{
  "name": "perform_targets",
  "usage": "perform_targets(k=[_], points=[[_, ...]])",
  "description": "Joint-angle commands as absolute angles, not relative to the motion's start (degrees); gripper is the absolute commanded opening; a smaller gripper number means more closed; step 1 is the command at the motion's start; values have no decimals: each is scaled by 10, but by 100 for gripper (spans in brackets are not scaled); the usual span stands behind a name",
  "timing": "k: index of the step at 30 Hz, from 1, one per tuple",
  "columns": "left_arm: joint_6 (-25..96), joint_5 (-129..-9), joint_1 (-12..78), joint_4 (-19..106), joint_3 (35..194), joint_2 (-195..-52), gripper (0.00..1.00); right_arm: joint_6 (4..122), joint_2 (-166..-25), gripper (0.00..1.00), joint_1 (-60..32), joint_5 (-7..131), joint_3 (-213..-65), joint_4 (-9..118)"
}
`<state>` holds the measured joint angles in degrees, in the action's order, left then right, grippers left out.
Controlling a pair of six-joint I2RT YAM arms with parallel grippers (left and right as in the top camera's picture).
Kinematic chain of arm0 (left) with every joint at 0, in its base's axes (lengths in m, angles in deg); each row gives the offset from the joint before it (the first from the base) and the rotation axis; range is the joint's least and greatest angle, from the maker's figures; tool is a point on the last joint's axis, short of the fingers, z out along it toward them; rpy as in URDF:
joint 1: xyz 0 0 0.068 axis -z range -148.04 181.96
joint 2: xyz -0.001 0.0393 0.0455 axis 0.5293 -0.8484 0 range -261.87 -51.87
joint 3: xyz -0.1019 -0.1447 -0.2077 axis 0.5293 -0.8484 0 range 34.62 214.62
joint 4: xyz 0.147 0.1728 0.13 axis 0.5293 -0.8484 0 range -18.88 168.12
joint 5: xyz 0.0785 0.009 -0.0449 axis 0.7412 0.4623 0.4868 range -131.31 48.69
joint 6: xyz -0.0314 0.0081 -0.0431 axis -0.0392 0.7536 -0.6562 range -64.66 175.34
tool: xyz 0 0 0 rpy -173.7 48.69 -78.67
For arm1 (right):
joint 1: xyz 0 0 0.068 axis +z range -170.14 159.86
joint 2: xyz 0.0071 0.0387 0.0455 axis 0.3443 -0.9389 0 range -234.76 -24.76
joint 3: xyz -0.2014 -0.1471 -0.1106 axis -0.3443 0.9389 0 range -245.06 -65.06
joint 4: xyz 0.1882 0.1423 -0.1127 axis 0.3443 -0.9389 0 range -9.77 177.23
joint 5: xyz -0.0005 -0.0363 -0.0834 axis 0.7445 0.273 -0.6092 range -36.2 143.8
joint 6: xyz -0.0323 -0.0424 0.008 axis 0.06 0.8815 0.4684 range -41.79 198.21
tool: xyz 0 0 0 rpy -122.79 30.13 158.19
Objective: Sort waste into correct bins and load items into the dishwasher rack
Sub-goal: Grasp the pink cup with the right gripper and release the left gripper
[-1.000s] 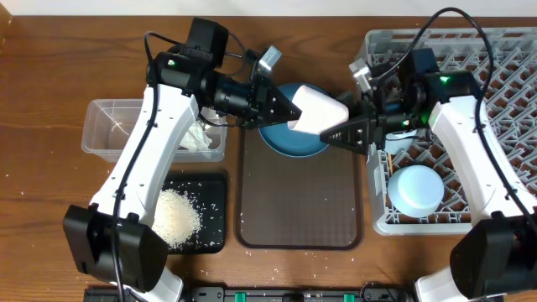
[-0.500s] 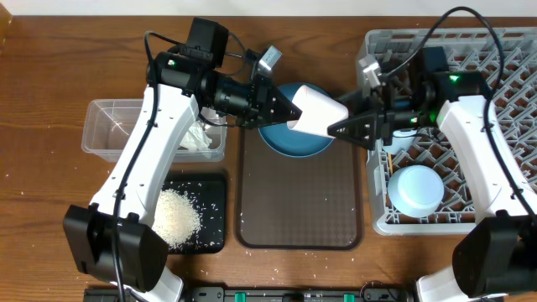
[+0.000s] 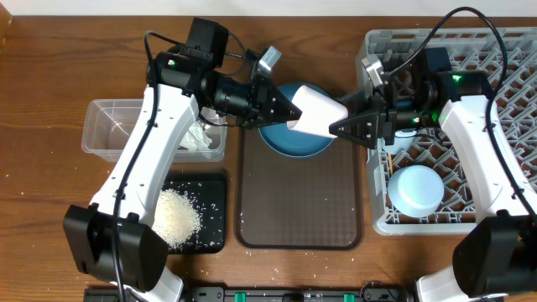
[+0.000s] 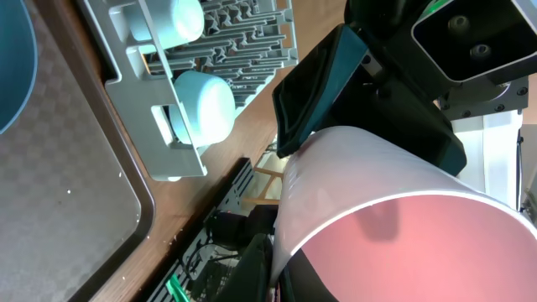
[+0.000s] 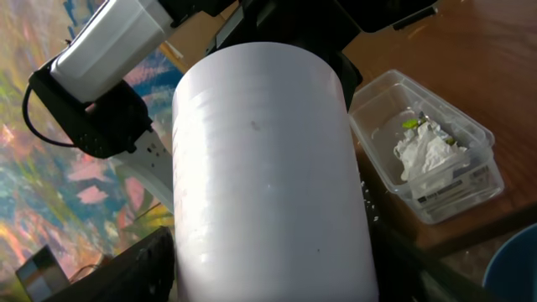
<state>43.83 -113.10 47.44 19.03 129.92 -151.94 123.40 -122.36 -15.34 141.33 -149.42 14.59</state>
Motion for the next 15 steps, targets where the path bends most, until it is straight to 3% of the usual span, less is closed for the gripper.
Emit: perform_targets(k=[1, 9, 15], points=[[453, -1135, 473, 190, 1304, -1520, 6, 1228, -1225, 71, -145, 1432, -1498, 144], [453, -1135, 473, 190, 1304, -1520, 6, 1229, -1225, 69, -130, 1432, -1498, 147], [453, -1134, 473, 190, 1304, -1520, 6, 1228, -1225, 60, -130, 1432, -1498, 146]])
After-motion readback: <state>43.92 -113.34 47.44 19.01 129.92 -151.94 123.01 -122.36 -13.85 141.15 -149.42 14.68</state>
